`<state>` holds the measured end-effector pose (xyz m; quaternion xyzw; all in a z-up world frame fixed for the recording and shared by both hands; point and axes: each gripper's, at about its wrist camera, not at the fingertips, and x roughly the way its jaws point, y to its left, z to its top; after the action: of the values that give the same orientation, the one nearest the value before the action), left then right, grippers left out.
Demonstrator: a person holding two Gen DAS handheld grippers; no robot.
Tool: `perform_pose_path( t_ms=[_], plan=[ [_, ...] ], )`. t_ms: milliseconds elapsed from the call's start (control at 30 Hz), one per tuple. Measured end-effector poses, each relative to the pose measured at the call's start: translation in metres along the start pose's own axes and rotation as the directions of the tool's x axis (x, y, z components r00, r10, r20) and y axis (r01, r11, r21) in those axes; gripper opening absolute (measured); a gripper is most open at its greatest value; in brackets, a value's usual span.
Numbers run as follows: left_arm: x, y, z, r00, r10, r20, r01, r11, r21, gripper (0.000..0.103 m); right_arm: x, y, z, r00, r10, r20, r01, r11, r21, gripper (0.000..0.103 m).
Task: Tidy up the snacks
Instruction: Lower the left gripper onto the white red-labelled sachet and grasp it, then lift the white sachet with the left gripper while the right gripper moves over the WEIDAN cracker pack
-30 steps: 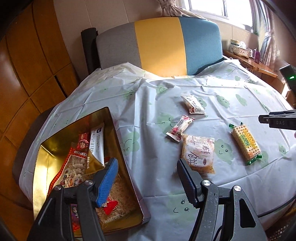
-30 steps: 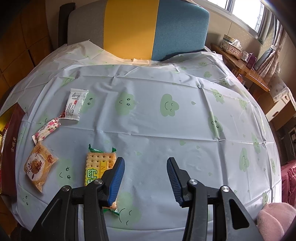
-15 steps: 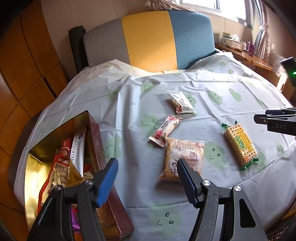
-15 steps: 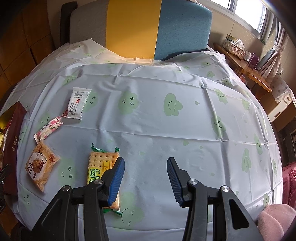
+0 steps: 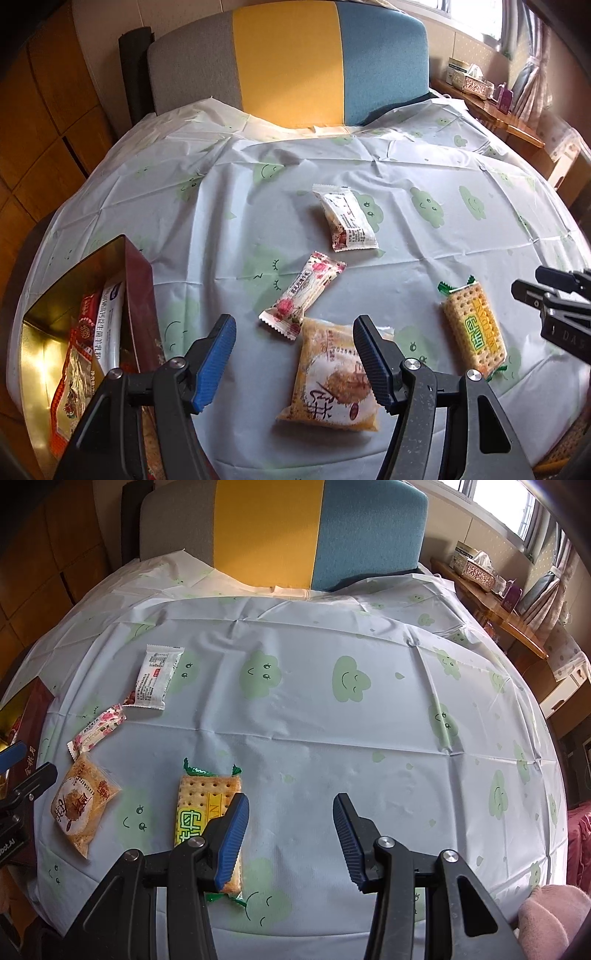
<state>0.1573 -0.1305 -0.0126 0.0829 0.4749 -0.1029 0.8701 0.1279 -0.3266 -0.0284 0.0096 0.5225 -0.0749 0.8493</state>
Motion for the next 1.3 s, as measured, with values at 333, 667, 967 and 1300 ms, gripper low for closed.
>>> perform_pose_path(
  t_ms=[333, 667, 967, 1300],
  plan=[
    [0.034, -0.003, 0.049, 0.995, -0.086, -0.045, 0.083, 0.995, -0.064, 0.066, -0.001, 0.000, 0.001, 1.000, 0.015, -0.001, -0.015, 1.000, 0.006, 0.048],
    [0.095, -0.033, 0.083, 0.993, -0.038, -0.115, 0.038, 0.999, -0.007, 0.066, -0.002, 0.000, 0.002, 0.999, 0.037, -0.003, -0.037, 0.999, 0.012, 0.048],
    [0.118, -0.040, 0.089, 0.994, -0.056, -0.098, 0.059, 0.998, 0.025, 0.033, 0.000, -0.013, 0.004, 0.998, 0.059, -0.002, -0.059, 0.994, 0.088, 0.048],
    [0.070, -0.011, 0.087, 0.993, -0.120, -0.019, 0.119, 0.992, -0.034, 0.033, 0.014, 0.011, 0.000, 0.973, 0.218, -0.078, -0.215, 0.975, 0.045, 0.063]
  ],
)
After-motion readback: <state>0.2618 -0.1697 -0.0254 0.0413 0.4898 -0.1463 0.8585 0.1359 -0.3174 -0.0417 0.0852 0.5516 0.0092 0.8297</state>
